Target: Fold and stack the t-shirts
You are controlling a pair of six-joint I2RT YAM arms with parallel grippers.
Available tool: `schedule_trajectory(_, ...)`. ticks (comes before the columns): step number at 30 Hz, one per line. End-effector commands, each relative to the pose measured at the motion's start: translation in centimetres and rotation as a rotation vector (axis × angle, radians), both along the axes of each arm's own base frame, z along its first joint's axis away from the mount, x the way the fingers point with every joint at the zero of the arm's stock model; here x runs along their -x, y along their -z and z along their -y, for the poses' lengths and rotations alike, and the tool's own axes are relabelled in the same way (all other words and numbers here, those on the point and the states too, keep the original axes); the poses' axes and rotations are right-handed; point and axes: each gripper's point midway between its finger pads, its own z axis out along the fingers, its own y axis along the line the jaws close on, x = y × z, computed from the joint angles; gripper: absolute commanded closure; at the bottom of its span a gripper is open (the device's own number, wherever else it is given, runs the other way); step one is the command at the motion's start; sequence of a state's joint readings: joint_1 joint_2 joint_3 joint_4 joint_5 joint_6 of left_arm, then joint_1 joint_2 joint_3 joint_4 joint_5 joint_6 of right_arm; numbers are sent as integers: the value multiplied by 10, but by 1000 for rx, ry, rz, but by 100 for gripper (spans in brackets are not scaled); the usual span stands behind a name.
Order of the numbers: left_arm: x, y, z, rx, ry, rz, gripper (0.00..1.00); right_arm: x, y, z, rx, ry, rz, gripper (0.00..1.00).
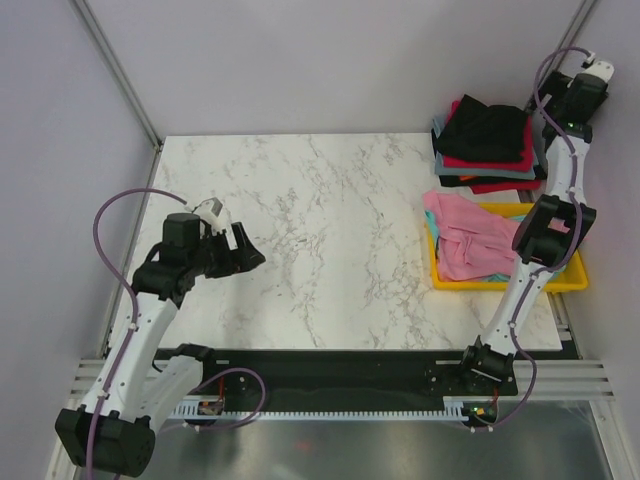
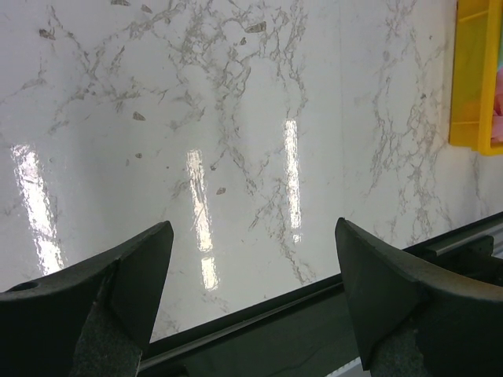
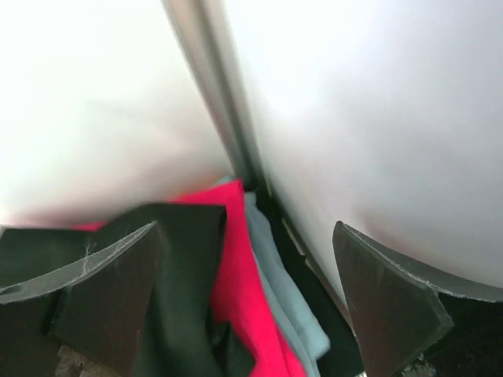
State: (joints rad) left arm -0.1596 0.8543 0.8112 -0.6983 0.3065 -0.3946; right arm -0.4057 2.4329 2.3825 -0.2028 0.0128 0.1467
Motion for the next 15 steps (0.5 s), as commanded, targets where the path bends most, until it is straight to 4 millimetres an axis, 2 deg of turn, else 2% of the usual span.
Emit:
schedule_trajectory(1, -7, -10, 0, 11, -23, 58, 9, 53, -144, 31, 66, 196, 266, 2)
schedule_trajectory(3, -6, -11, -1, 11, -24, 64, 9, 57, -154, 12, 2, 131, 297, 6)
schedule_trajectory(5, -7, -13, -1, 12, -27, 75, 9, 48, -150, -12, -85, 11, 309, 11)
schedule_trajectory(6, -6, -13, -1, 12, -27, 76, 9, 46, -143, -17, -114, -10, 299, 19)
schedule_trajectory(8, -6, -14, 0, 17, -21, 80, 9, 41, -131, -25, -169, -40, 284, 25)
schedule_trajectory(11, -5, -14, 1, 18, -16, 80, 9, 37, -91, -38, -270, -52, 195, 26)
schedule_trajectory(13, -5, -16, 1, 20, -16, 89, 9, 45, -42, -53, -351, -59, 98, 23)
schedule_trajectory(14, -5, -17, 2, 21, -13, 91, 9, 44, -43, -54, -353, -60, 105, 23)
schedule_trajectory(15, -5, -18, 2, 21, -13, 95, 9, 48, -21, -60, -392, -68, 65, 23)
